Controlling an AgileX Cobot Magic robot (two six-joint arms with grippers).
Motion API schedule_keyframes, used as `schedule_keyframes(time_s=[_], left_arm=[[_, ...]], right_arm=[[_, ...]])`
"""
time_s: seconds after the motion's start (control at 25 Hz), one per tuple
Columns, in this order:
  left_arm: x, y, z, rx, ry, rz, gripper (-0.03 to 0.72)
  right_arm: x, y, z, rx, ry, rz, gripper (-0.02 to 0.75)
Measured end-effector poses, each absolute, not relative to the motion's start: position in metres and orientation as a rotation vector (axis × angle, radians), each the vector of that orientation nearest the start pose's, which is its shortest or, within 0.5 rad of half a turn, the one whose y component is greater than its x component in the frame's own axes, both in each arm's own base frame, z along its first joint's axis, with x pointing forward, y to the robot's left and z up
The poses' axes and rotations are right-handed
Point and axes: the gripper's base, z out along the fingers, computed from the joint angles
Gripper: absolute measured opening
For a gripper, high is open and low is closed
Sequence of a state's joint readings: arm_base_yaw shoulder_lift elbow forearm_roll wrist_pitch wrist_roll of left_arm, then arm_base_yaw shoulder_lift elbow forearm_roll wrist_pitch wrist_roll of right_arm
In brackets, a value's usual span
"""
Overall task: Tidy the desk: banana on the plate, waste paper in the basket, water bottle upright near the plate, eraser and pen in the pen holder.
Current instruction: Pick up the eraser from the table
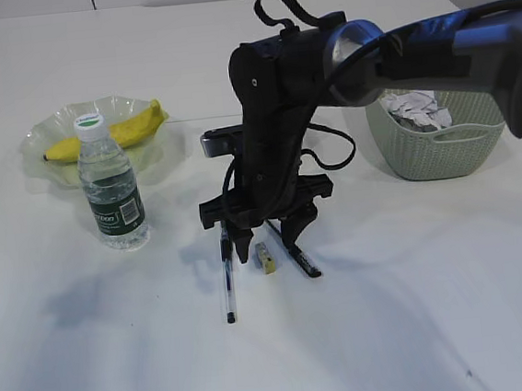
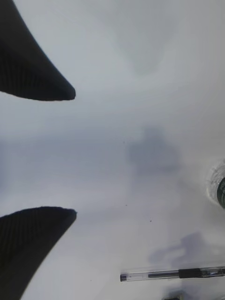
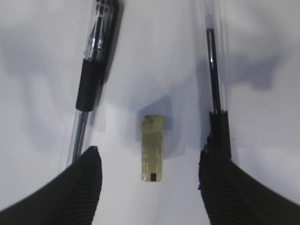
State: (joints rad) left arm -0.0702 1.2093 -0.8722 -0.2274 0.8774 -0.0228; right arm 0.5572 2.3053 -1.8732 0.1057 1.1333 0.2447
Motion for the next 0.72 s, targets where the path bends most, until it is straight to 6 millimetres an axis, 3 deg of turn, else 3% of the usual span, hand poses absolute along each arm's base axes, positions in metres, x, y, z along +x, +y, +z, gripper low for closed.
schedule_keyframes(time_s=[0.36, 0.72], left_arm=[[0.223, -0.031, 0.280, -0.080, 2.688, -0.308, 0.496], [0.223, -0.031, 0.280, -0.080, 2.688, -0.308, 0.496]], right_arm=[[0.395, 0.256, 0.137, -0.420, 3.092, 0.178, 0.473], [0.395, 0.256, 0.137, -0.416, 3.091, 0.179, 0.293]])
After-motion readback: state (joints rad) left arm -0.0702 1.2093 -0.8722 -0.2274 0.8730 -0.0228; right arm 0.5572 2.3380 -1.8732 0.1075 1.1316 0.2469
